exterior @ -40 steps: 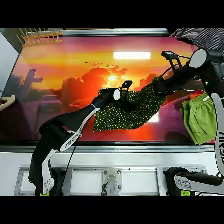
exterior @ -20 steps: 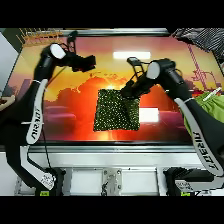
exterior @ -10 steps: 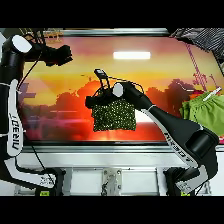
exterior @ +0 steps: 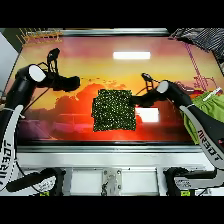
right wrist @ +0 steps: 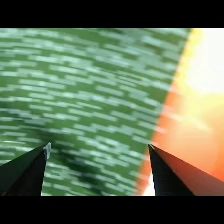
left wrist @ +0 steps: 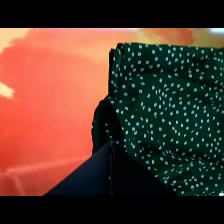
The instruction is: Fold the clothes and pants, and hang the long-sleeved shirts on hangers.
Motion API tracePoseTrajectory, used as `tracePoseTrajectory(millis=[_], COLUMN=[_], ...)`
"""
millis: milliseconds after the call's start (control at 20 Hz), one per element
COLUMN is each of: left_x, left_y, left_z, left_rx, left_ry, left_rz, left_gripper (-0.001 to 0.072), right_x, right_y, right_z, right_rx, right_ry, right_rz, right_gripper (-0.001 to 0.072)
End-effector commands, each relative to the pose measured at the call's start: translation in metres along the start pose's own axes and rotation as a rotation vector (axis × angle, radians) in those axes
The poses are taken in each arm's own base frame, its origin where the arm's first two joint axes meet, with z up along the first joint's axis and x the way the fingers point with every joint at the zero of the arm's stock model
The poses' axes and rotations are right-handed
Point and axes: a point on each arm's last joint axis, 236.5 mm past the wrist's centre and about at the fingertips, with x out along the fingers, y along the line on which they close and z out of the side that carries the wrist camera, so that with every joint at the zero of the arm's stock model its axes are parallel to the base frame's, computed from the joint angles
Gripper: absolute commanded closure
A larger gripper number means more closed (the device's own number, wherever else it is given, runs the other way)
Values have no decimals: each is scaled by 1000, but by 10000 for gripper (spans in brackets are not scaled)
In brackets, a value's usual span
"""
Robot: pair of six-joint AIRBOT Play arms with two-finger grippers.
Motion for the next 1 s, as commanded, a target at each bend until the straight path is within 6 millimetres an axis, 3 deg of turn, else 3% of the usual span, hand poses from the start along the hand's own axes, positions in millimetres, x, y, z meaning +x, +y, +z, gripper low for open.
tracePoseTrajectory(millis=[0, 150, 350, 450, 600, 650, 700, 750, 800, 950], left_x=[12, 18, 19, 19, 19, 19, 19, 19, 19, 19], left_y=[-10, -17, -21, -21, -21, -21, -21, -21, -21, -22], left_z=[-34, -45, -42, -42, -42, -42, -42, -43, -43, -43], left_rx=[36, 54, 61, 61, 60, 59, 59, 59, 58, 58], left_ry=[25, 46, 29, 29, 30, 30, 30, 31, 32, 32], left_rz=[-5, -12, -18, -18, -18, -18, -18, -18, -18, -19], left_gripper=[705, 706, 705, 705, 705, 706, 706, 705, 705, 706], right_x=[-3, 17, 56, 72, 88, 91, 92, 92, 89, 70], right_y=[-56, -46, -6, 21, 52, 55, 57, 57, 56, 30], right_z=[-15, -14, -19, -21, -18, -16, -13, -11, -7, 6], right_rx=[209, 243, 251, 239, 239, 233, 222, 208, 188, 161], right_ry=[18, 36, 63, 58, 20, 4, -9, -19, -25, -12], right_rz=[70, 169, 272, 316, 350, 344, 337, 337, 337, 300], right_gripper=[43, 43, 47, 200, 227, 279, 475, 603, 679, 701])
